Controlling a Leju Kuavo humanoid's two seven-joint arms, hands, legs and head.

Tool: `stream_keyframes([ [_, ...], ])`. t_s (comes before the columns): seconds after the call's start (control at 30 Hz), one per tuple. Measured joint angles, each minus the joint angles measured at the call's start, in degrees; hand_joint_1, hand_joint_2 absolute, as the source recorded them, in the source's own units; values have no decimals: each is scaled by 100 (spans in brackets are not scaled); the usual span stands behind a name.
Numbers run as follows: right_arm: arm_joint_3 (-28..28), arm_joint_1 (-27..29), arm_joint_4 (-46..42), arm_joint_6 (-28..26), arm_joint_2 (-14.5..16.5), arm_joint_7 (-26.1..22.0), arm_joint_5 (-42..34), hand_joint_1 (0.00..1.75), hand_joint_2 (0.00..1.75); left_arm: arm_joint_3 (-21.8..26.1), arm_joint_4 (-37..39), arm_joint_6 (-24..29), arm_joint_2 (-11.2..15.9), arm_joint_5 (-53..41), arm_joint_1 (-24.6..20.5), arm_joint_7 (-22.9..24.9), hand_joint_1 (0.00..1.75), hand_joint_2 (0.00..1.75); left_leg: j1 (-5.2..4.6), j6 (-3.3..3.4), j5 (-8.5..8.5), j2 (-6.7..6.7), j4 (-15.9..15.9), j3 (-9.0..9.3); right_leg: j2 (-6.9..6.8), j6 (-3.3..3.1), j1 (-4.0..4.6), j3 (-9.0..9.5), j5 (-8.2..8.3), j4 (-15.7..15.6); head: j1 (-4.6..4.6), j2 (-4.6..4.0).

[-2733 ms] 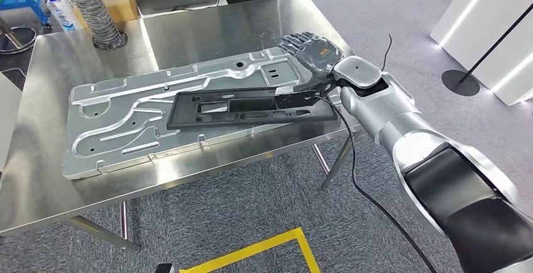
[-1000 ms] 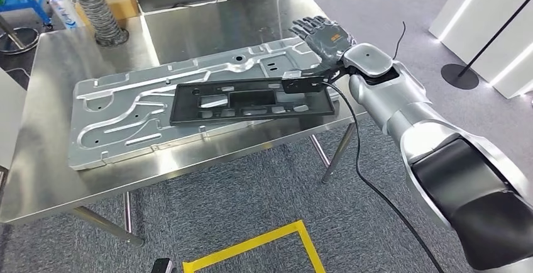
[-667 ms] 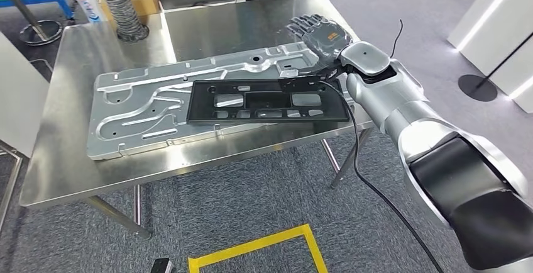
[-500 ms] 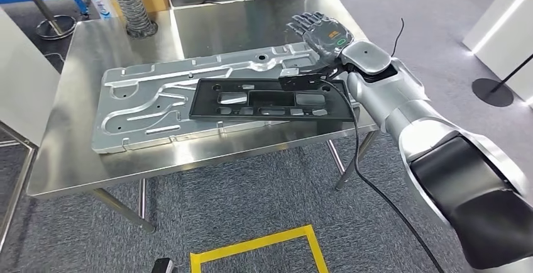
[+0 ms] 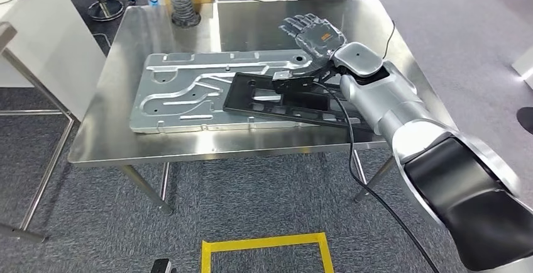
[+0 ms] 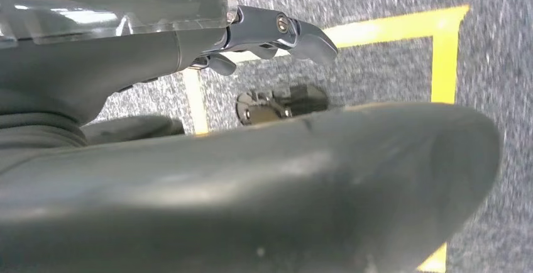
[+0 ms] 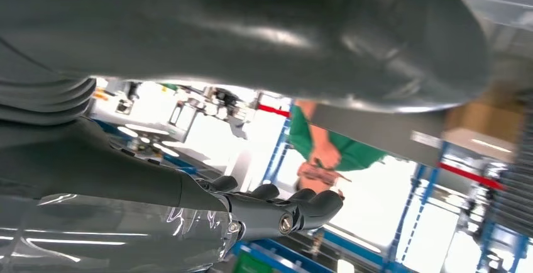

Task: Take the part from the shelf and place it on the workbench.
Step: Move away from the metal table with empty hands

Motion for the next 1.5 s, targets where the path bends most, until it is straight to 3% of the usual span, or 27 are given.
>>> stream_keyframes([
  [0.07,0,-9,1,3,15,-3,0,0,0,4,0,15,2,2,-7,-1,0,0,23,65,40,-71,-35,8,223,64,-37,-102,-186,246,0,0],
  [0.13,-1,-6,11,18,5,-8,0,0,0,5,0,12,2,10,-20,-3,0,0,32,95,59,-140,-42,1,491,108,-63,-426,-541,932,1,0],
  [0.2,-2,27,34,36,-4,-12,0,0,0,10,0,-28,3,31,-20,2,0,0,28,102,74,-211,-26,-12,558,125,-67,-754,-753,1579,1,0],
  [0.23,-2,43,45,38,-6,-19,0,0,0,14,0,-62,5,42,-18,10,0,0,26,103,80,-241,-10,-21,562,123,-68,-792,-708,1629,1,0],
  [0.27,-2,52,52,38,-6,-26,0,0,0,19,0,-101,7,55,-18,21,0,0,25,102,83,-267,9,-29,564,113,-69,-707,-554,1433,1,0],
  [0.37,-9,37,58,36,-4,-40,-1,0,0,31,0,-188,8,75,-26,67,0,0,16,63,87,-334,49,-61,619,54,-57,-179,-29,323,0,0],
  [0.43,-15,29,60,35,-1,-39,-2,0,0,46,0,-209,9,82,-27,91,0,0,13,2,118,-362,50,-101,651,11,-29,-88,51,72,-1,0],
  [0.53,-22,27,62,35,10,-31,0,0,0,83,0,-227,11,85,-13,109,0,0,12,-92,77,-360,85,-164,598,-93,-46,-136,166,3,-1,0],
  [0.6,-27,21,63,35,17,-27,0,0,0,104,0,-231,13,85,-12,116,0,0,12,-137,-297,-295,491,-314,556,-169,-72,-194,271,-67,-1,0],
  [0.67,-30,28,64,36,18,-22,0,0,0,114,0,-233,15,85,-15,119,0,0,26,-176,-806,-241,1258,-545,534,-193,-60,-301,359,-75,-1,0],
  [0.7,-31,36,65,37,18,-21,1,0,0,116,0,-234,15,85,-16,119,0,0,32,-191,-968,-231,1562,-605,526,-190,-55,-363,406,-73,-2,0],
  [0.73,-31,45,66,38,18,-19,2,0,0,117,0,-234,16,85,-17,119,0,0,35,-201,-1024,-223,1659,-561,518,-183,-53,-425,456,-71,-2,0],
  [0.77,-32,50,66,40,18,-17,4,0,0,119,0,-234,16,85,-17,119,0,0,38,-206,-981,-213,1515,-397,513,-170,-53,-488,507,-67,-2,0],
  [0.83,-35,49,66,46,18,-7,10,0,0,119,0,-235,21,84,-27,119,0,0,45,-194,-769,-184,684,185,505,-131,-57,-595,602,-47,-2,0],
  [0.9,-45,40,67,49,7,9,16,0,0,119,0,-235,26,83,-39,115,0,0,29,-142,-618,-178,76,555,496,-70,-49,-657,688,-31,-2,0],
  [1.0,-56,33,69,57,-10,21,20,0,0,120,0,-237,30,78,-37,109,0,0,5,-27,-484,-196,10,535,492,36,-56,-685,826,-63,-1,0],
  [1.03,-58,31,72,69,-19,22,21,0,0,121,0,-238,31,77,-38,108,0,0,9,12,-418,-188,-3,508,506,67,-67,-708,801,-50,0,0],
  [1.1,-74,18,82,92,-60,25,21,0,0,121,0,-239,33,77,-51,104,0,0,23,87,-260,-171,-40,405,543,123,-85,-838,413,273,0,0],
  [1.17,-99,9,96,104,-102,26,20,0,0,121,0,-240,34,74,-55,99,0,0,13,124,-118,-170,-35,236,561,159,-97,-1044,-205,1049,1,0],
  [1.2,-111,11,103,106,-119,28,20,0,0,122,0,-239,35,73,-51,97,0,0,9,124,-53,-172,-29,146,561,169,-99,-1115,-385,1431,1,0],
  [1.23,-121,16,112,111,-131,32,20,0,0,122,0,-239,36,71,-48,95,0,0,5,121,10,-174,-20,54,562,173,-99,-1116,-437,1682,1,0],
  [1.27,-131,17,120,119,-140,39,20,0,0,123,0,-238,37,70,-46,93,0,0,2,114,68,-175,-8,-36,562,169,-99,-1022,-374,1734,1,0],
  [1.3,-140,13,126,131,-149,46,20,0,0,123,0,-238,38,69,-46,91,0,0,0,103,122,-177,6,-120,564,155,-99,-817,-249,1566,1,0],
  [1.33,-150,0,129,144,-156,55,19,0,0,122,0,-238,38,69,-47,89,0,0,-2,88,172,-180,23,-191,575,131,-98,-515,-155,1225,1,0],
  [1.4,-175,-47,127,172,-172,72,14,0,0,122,0,-238,37,70,-52,84,0,0,-11,41,266,-192,38,-293,604,74,-73,89,-203,413,0,0],
  [1.43,-192,-71,126,180,-181,81,9,0,0,123,0,-238,38,70,-53,82,0,0,-8,13,316,-197,30,-314,616,45,-52,262,-262,143,-1,0],
  [1.5,-227,-101,128,195,-212,98,2,0,0,123,0,-237,37,73,-45,78,0,0,4,-51,425,-210,-15,-338,606,-7,-22,305,-246,-39,-1,0],
])
